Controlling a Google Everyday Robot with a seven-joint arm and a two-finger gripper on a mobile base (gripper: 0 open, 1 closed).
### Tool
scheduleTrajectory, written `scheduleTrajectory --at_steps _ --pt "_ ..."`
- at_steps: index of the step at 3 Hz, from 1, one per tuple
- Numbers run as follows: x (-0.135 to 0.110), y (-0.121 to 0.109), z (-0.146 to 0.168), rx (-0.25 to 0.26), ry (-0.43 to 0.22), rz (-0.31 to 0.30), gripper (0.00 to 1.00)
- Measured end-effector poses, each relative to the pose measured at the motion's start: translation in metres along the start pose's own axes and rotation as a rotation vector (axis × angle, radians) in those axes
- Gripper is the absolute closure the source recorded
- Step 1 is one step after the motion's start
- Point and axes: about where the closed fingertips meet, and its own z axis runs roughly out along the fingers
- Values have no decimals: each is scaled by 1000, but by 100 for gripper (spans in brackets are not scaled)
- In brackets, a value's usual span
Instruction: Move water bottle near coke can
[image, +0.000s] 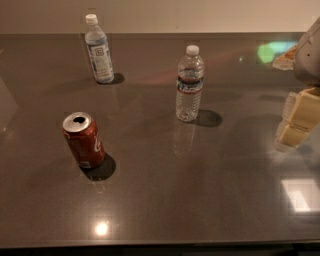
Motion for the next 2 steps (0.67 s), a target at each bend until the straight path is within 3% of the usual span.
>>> scheduleTrajectory --at_steps 1,2 --pt "-1 -1 -1 2 -4 -5 0" --pt "-11 -6 2 -9 -77 4 0"
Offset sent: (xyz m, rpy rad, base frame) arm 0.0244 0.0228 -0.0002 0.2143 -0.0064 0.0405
